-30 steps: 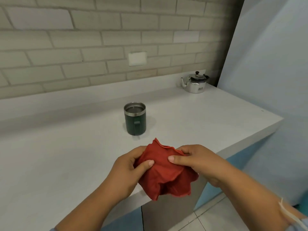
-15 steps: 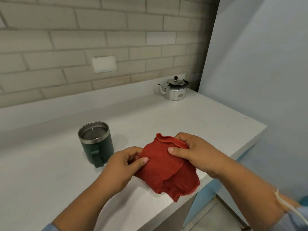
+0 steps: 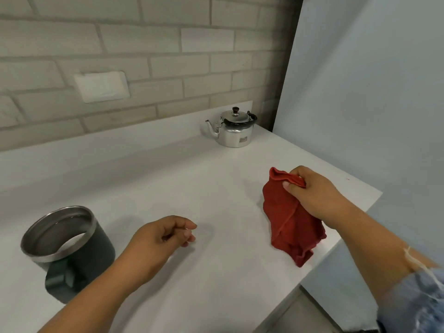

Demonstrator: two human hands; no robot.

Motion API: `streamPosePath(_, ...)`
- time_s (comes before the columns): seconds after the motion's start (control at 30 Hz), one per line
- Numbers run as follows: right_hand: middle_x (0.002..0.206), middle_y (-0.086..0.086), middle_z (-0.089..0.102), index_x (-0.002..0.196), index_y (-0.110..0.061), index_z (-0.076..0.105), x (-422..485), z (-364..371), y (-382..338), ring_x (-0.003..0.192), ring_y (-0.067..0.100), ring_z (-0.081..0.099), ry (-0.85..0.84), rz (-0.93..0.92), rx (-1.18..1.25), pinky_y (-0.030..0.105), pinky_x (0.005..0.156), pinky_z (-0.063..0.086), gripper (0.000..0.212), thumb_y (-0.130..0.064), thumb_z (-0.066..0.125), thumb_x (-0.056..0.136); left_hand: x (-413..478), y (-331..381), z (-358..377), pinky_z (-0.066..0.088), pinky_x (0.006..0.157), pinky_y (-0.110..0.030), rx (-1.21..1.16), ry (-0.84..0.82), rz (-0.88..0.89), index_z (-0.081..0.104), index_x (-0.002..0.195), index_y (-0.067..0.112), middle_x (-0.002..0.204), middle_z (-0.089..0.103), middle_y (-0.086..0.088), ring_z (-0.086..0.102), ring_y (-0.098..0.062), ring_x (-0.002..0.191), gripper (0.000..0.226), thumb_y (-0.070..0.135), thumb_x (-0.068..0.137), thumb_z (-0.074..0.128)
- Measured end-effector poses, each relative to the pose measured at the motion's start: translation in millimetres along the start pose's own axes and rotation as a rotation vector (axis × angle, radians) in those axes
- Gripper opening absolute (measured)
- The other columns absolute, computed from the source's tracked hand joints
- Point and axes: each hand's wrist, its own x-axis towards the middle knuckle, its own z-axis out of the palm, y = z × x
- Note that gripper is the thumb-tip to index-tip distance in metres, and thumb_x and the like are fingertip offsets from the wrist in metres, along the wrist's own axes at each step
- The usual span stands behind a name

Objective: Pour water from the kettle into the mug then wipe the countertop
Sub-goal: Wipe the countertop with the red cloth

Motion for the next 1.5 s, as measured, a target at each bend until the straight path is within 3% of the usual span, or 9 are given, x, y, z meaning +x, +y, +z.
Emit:
streamPosePath(0.23,0.087,0.004,0.063,0.092,-0.016,0.059,77,-40,50,0.087,0.025,0.058,-0.046,-0.008,-0.135,0.033,0.075,0.042,0.017,-0.033,0.056,0.09,24,24,14,0.048,0.081,-0.024,-0.008,0.13,-0.046,0.07,0.095,0.029,0.087,0.076,0.007,0.068,-0.005,0.081,0.016,0.019,0.091,0.057)
streamPosePath(0.47,0.088,0.007,0.062,0.089,-0.018,0.058,131,-59,125,0.084,0.025,0.057,-0.141,0.077,-0.232,0.032,0.07,0.041,0.005,-0.023,0.057,0.089,66,61,72,0.046,0.076,-0.019,0.012,0.124,-0.044,0.07,0.093,0.03,0.089,0.076,0.005,0.069,-0.006,0.082,0.015,0.021,0.09,0.059)
streamPosePath(0.63,0.088,0.01,0.063,0.094,-0.019,0.058,153,-77,165,0.081,0.026,0.059,-0.219,0.095,-0.211,0.031,0.065,0.041,0.006,-0.019,0.058,0.088,88,74,107,0.046,0.069,-0.004,0.054,0.084,-0.063,0.069,0.094,0.029,0.089,0.075,0.005,0.069,-0.006,0.083,0.014,0.021,0.09,0.059)
streamPosePath(0.8,0.095,0.006,0.061,0.105,-0.032,0.049,166,-97,181,0.085,0.023,0.058,-0.345,0.049,-0.212,0.034,0.073,0.044,0.012,-0.038,0.042,0.096,107,87,126,0.049,0.077,-0.019,0.091,0.064,-0.088,0.069,0.095,0.03,0.09,0.075,0.006,0.069,-0.006,0.082,0.016,0.02,0.091,0.057)
streamPosePath(1.1,0.094,0.006,0.064,0.105,-0.025,0.058,183,-113,212,0.083,0.022,0.059,-0.142,-0.013,-0.354,0.034,0.073,0.047,0.019,-0.036,0.047,0.095,123,95,141,0.05,0.083,-0.026,0.139,0.05,-0.123,0.069,0.094,0.03,0.09,0.075,0.006,0.069,-0.007,0.081,0.016,0.02,0.091,0.057)
streamPosePath(1.23,0.104,0.005,0.06,0.108,-0.021,0.064,176,-105,215,0.098,0.024,0.054,0.09,-0.251,-0.354,0.034,0.083,0.044,0.02,-0.02,0.059,0.089,124,94,143,0.05,0.084,-0.027,0.147,0.058,-0.139,0.069,0.094,0.029,0.09,0.075,0.005,0.069,-0.008,0.081,0.016,0.019,0.091,0.057)
streamPosePath(1.3,0.1,-0.002,0.062,0.1,-0.022,0.069,170,-101,211,0.096,0.018,0.056,0.025,-0.372,-0.278,0.031,0.086,0.044,0.015,-0.017,0.059,0.089,125,95,143,0.05,0.083,-0.027,0.149,0.057,-0.143,0.069,0.094,0.029,0.09,0.075,0.006,0.069,-0.008,0.081,0.016,0.019,0.091,0.057)
streamPosePath(1.4,0.111,-0.013,0.06,0.103,-0.033,0.067,160,-89,215,0.107,0.009,0.053,-0.227,-0.465,-0.348,0.034,0.098,0.043,0.017,-0.036,0.058,0.088,124,95,143,0.05,0.082,-0.026,0.151,0.06,-0.144,0.069,0.094,0.03,0.089,0.075,0.007,0.069,-0.007,0.08,0.017,0.018,0.091,0.058)
streamPosePath(1.5,0.135,-0.018,0.043,0.119,-0.046,0.048,158,-73,230,0.129,0.007,0.038,-0.324,-0.436,-0.468,0.045,0.111,0.031,0.052,-0.073,0.027,0.081,123,94,142,0.051,0.082,-0.026,0.144,0.068,-0.151,0.07,0.094,0.029,0.089,0.075,0.006,0.069,-0.008,0.079,0.017,0.017,0.091,0.058)
